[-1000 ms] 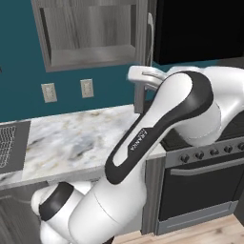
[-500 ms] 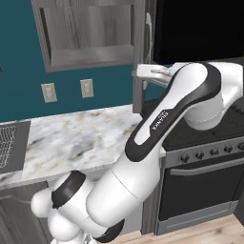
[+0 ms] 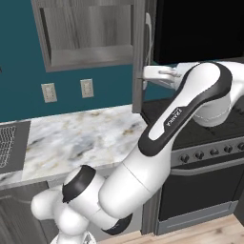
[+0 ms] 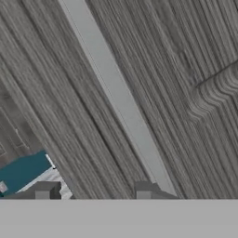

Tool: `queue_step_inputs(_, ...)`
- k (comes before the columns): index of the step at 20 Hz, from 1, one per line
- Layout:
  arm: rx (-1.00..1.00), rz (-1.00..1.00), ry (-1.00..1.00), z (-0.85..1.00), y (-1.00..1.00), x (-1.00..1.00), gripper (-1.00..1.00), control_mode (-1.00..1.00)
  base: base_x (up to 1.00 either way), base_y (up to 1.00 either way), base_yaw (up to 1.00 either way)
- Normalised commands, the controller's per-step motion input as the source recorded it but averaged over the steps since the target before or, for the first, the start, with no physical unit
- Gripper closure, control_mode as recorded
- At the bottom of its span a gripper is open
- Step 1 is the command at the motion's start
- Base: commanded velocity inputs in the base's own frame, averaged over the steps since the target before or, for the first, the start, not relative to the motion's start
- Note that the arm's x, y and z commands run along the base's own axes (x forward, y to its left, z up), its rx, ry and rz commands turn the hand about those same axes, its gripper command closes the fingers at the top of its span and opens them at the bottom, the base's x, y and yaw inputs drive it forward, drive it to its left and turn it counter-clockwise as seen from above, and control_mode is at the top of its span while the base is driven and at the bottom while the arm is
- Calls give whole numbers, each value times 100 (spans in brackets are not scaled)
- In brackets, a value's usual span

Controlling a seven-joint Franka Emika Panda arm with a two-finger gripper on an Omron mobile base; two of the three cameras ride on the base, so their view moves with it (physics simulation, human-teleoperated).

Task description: Close all open cabinet doors.

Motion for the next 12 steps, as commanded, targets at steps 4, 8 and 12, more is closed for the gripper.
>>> queue_step_inputs(4,0,1,-2,-2,0,61,-100,-100,0,0,0)
queue_step_inputs(8,0,-3,-4,-12,0,100,-100,-100,0,0,0)
queue_step_inputs(12,0,-11,-1,-12,10,94,-100,-100,0,0,0)
